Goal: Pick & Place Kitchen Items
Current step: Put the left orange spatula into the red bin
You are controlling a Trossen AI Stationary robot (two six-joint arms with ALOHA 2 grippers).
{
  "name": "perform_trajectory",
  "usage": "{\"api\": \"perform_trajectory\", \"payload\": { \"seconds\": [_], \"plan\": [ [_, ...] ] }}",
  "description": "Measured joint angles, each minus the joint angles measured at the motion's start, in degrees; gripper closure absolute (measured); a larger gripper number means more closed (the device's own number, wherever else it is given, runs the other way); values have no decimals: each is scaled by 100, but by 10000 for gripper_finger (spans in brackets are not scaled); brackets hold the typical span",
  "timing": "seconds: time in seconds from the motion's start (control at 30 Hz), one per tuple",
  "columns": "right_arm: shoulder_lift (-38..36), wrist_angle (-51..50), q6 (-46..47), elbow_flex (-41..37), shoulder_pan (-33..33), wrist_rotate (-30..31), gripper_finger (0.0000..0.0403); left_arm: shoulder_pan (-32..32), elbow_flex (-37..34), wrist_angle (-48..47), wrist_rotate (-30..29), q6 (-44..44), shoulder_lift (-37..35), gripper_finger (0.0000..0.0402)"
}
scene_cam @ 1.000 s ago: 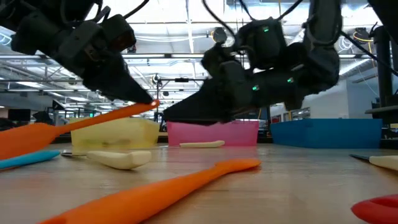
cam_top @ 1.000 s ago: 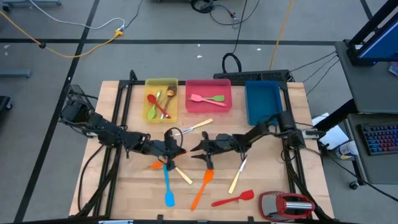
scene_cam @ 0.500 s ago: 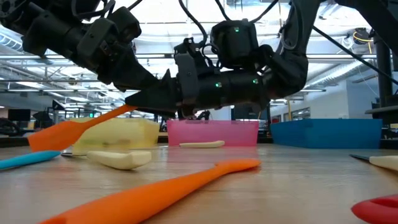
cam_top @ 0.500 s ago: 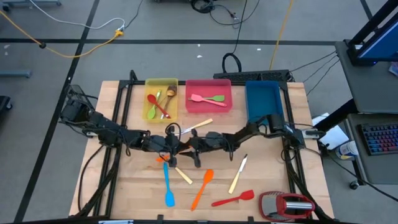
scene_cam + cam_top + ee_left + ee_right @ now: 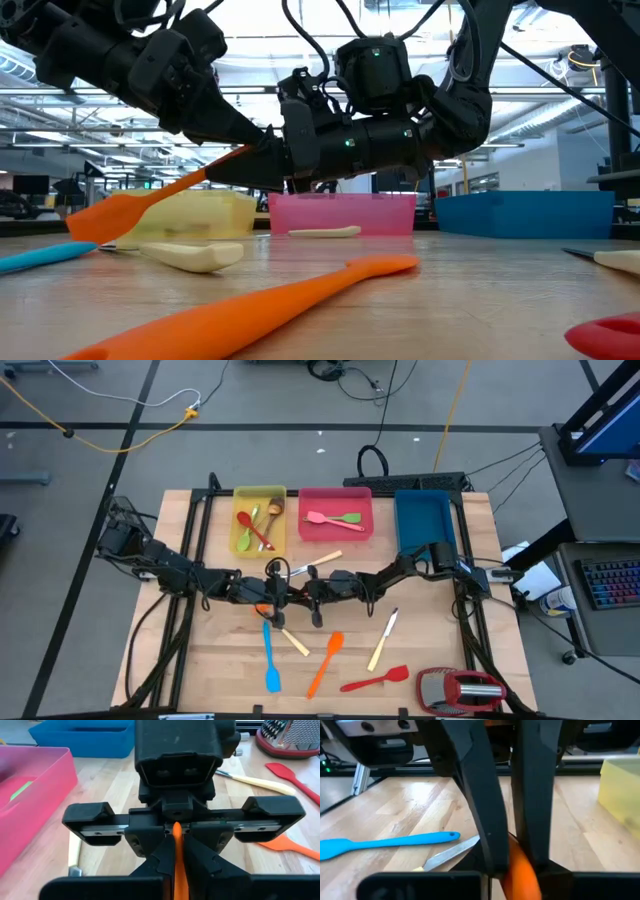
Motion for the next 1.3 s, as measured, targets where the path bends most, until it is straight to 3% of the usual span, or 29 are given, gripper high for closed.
{"api": "perform_trajectory", "payload": {
  "seconds": [0.17,0.3,0.53,0.97,1.3],
  "plan": [
    [0,10,-133,0,4,7,363,0,1,2,-6,-2,-2,376],
    [0,1,-123,-2,7,4,385,-2,2,2,1,-2,-2,376],
    [-3,-23,-170,-2,9,3,380,-28,2,0,77,-5,-2,371],
    [-7,-60,-172,-2,11,22,383,-61,2,243,-12,47,0,245],
    [-569,-97,-327,-356,-18,214,383,-64,2,367,-565,348,-176,216]
  ]
}}
